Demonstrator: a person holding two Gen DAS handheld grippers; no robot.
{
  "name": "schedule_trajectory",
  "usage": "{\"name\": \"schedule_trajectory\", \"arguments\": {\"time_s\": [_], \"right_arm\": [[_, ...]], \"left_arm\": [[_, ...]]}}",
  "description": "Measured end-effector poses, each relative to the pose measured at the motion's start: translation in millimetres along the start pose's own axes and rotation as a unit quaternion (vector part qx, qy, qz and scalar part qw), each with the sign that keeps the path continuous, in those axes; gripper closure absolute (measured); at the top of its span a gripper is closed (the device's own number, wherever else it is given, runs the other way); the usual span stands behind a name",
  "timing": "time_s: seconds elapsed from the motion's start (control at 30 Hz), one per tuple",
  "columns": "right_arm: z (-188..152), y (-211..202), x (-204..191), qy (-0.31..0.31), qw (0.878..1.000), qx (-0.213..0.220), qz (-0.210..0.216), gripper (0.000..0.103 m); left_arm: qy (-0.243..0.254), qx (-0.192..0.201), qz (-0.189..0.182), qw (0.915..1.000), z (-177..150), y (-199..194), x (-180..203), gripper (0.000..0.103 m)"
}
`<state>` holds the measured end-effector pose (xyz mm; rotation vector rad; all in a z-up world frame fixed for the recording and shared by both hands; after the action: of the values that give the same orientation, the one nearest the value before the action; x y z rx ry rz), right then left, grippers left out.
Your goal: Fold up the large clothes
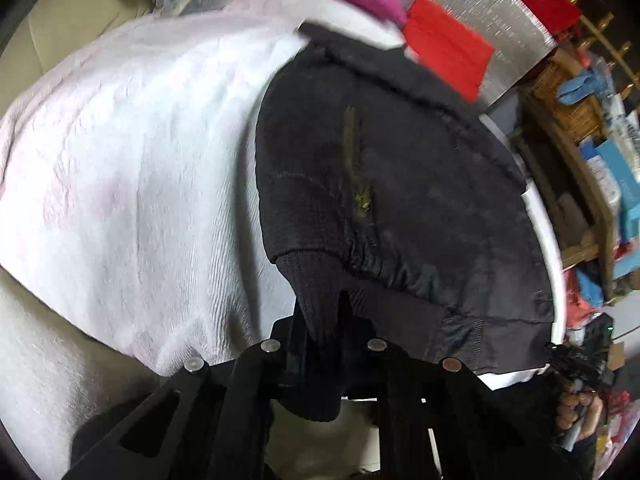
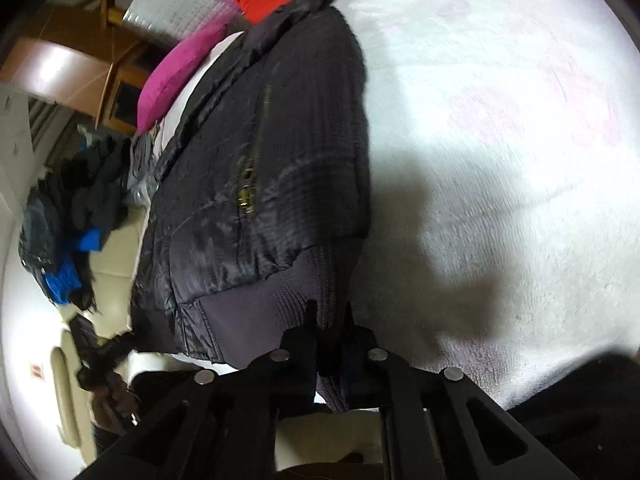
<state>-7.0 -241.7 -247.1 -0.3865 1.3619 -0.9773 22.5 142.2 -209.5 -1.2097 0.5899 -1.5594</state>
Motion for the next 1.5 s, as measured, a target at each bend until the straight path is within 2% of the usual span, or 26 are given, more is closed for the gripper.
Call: {"name": "schedule_trajectory", "arguments": {"time_s": [0.07,0.2,0.27,0.43,0.53,0.6,0.67,0.73,0.8,0.83,0.93,1.17,1.5], "right_arm": [[5,-17,-13,-0.006,1.0,0.02,0.022,0.095],[12,-37,-24,-0.013,0.998,0.044,0.039,0.095],[10,-33,-19,-0.012,0.999,0.038,0.036,0.095],[1,-10,1,0.017,0.999,0.016,0.033,0.094],[0,-2,9,0.029,0.999,0.006,0.03,0.09],[0,0,11,0.026,0.999,0.006,0.02,0.082],[-2,6,10,0.018,1.0,-0.001,0.015,0.067],[-6,12,10,0.019,1.0,-0.008,0.015,0.063],[-6,11,8,0.008,1.0,-0.006,0.008,0.069],[-7,12,6,0.002,1.0,-0.011,0.006,0.09],[-6,3,2,-0.006,1.0,-0.009,0.012,0.092],[-4,-30,-27,-0.023,0.998,0.024,0.051,0.093],[-18,-56,-32,-0.02,0.996,0.032,0.087,0.093]], "left_arm": [[0.009,0.02,-0.019,0.9996,11,-22,10,0.092],[0.025,0.038,-0.031,0.9985,22,-33,21,0.092],[0.026,0.035,-0.026,0.9987,20,-28,20,0.092],[-0.01,0.008,-0.018,0.9997,6,-2,-2,0.092],[-0.031,-0.007,-0.017,0.9994,-1,12,-11,0.092],[-0.036,-0.013,-0.014,0.9992,-3,17,-10,0.092],[-0.033,-0.019,-0.003,0.9993,-8,21,-12,0.091],[-0.042,-0.026,0.005,0.9988,-11,27,-12,0.09],[-0.04,-0.027,0.008,0.9988,-12,30,-10,0.091],[-0.034,-0.023,0.009,0.9991,-12,27,-8,0.091],[-0.019,-0.007,0.011,0.9997,-10,13,-4,0.095],[-0.017,0.042,-0.007,0.999,-5,-31,-2,0.096],[-0.006,0.051,-0.024,0.9984,-19,-58,1,0.096]]}}
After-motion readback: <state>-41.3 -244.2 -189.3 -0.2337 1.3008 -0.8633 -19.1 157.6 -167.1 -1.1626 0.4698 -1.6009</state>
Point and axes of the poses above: each gripper's, at about its wrist camera, not at the fingertips, and y roughly the way its jaws point, x to its right, z to its top, the point moved 10 cm from there along y, roughly the way its jaws point, and after that the axes turned 6 degrees about -x, right-handed, at the moved point
